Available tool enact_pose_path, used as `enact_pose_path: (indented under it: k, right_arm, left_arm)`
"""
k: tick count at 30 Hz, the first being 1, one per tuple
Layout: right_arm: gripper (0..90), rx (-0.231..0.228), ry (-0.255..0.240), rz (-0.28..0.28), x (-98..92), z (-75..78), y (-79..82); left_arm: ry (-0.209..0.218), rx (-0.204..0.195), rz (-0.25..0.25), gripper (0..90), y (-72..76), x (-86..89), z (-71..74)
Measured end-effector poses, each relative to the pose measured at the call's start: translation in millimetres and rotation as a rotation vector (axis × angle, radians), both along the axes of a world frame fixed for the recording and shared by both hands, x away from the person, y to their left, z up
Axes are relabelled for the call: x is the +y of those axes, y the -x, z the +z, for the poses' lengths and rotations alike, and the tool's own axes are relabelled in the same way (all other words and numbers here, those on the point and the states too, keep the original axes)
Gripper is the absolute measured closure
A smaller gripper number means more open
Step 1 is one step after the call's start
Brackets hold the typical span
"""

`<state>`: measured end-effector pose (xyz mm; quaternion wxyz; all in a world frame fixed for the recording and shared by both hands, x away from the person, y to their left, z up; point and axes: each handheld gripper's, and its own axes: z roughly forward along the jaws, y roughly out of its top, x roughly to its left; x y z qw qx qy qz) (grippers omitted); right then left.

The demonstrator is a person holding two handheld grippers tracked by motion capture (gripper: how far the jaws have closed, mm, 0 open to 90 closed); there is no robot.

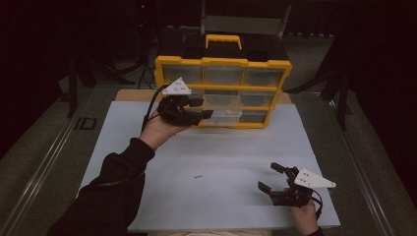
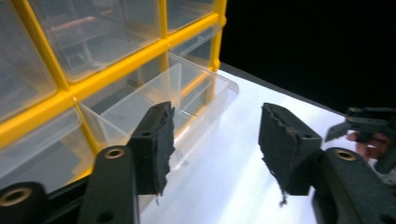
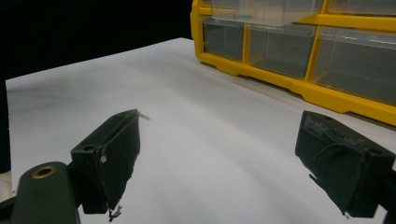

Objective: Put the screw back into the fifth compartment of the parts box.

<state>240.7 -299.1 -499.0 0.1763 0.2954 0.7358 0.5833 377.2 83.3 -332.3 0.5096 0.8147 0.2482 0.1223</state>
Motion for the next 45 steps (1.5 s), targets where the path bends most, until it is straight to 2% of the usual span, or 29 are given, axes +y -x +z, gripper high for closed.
enact_pose_path:
  k: [6, 7, 9, 11, 14, 18, 20, 26, 31, 36, 43, 45]
  right_arm:
    - [14.0, -0.001, -0.001, -0.001, -0.4, -0.3, -0.4]
    - [14.0, -0.002, 0.000, -0.001, -0.3, -0.3, -0.6]
    - [14.0, 0.002, 0.002, -0.001, 0.0, -0.4, -0.5]
    - [13.9, 0.003, 0.002, 0.000, 0.4, -0.5, -0.7]
    - [14.0, 0.005, 0.001, 0.000, 1.0, -0.8, -0.9]
    - [14.0, 0.009, 0.003, 0.002, 2.0, -1.4, -1.4]
    - [14.0, 0.008, 0.004, 0.004, 2.2, -1.5, -1.6]
    - [13.9, 0.008, 0.003, 0.004, 2.2, -1.5, -1.6]
    - [13.9, 0.009, 0.003, 0.005, 2.1, -1.6, -1.7]
    - [14.0, 0.006, 0.002, 0.006, 2.1, -1.5, -1.6]
    - [14.0, 0.006, 0.004, 0.007, 2.3, -1.4, -1.4]
    - [14.0, 0.006, 0.005, 0.005, 2.1, -1.3, -1.3]
  left_arm:
    - [0.020, 0.009, -0.020, 37.5, 6.8, 10.1, -9.8]
    - [0.014, 0.019, -0.026, 35.5, 10.7, 14.7, -17.4]
    - [0.027, 0.026, -0.027, 30.8, 13.7, 18.0, -22.3]
    - [0.013, 0.028, -0.014, 27.3, 17.0, 20.0, -26.3]
    - [-0.004, 0.025, -0.020, 25.0, 21.6, 22.0, -31.9]
    - [0.000, 0.022, -0.029, 21.4, 27.8, 23.2, -39.7]
    - [-0.004, 0.010, -0.020, 21.4, 30.2, 23.4, -42.2]
    - [0.017, 0.027, -0.042, 21.3, 39.3, 25.0, -58.5]
    - [0.018, 0.026, -0.058, 21.3, 46.5, 25.6, -73.3]
    - [0.037, 0.050, -0.066, 21.3, 51.6, 28.1, -89.8]
    - [0.031, 0.061, -0.082, 21.3, 56.7, 28.6, -103.3]
    - [0.021, 0.065, -0.097, 21.3, 60.3, 27.2, -111.0]
